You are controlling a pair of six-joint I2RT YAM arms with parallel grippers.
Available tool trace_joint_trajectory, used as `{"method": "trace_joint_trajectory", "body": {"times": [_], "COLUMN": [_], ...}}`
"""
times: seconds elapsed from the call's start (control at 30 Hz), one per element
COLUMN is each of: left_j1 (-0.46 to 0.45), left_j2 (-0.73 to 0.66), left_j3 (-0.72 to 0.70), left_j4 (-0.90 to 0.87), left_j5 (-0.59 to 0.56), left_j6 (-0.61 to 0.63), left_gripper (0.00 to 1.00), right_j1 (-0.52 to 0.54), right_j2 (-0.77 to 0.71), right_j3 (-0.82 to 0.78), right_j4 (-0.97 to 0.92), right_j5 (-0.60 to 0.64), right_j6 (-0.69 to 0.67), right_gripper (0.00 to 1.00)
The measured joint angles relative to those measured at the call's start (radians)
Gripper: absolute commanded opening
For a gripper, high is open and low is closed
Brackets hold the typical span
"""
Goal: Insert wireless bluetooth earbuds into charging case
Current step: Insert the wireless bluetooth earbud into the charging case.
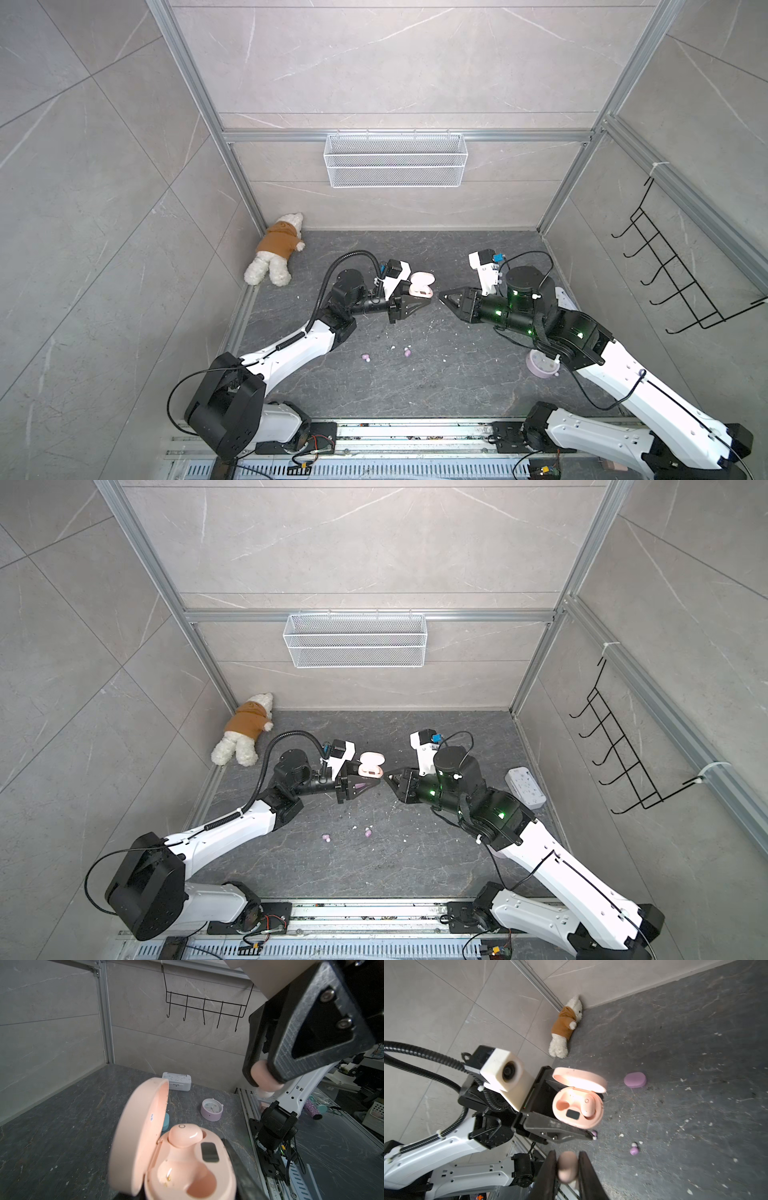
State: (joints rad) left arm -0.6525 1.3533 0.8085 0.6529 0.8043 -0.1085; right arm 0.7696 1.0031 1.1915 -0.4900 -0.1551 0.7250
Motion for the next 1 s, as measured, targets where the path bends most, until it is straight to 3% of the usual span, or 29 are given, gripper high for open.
{"method": "trace_joint_trajectory", "body": {"times": [0.47, 1.0], "left_j1": [-0.057, -0.074], "left_j2": [0.014, -0.005], "left_j3": [0.035, 0.035], "left_j4": [0.096, 0.077], "left_j5": [-0.031, -0.037], "left_j6": [0.001, 0.049], "left_gripper": [0.21, 0.20], "right_j1": [0.000, 0.000], "right_j2": [0.026, 0.076], "right_j3": [-0.014, -0.015], "right_j4": [0.199, 0.204], "right_j5": [-0.076, -0.085], "right_j6": [0.027, 0.042], "right_gripper": [0.21, 0.21]}}
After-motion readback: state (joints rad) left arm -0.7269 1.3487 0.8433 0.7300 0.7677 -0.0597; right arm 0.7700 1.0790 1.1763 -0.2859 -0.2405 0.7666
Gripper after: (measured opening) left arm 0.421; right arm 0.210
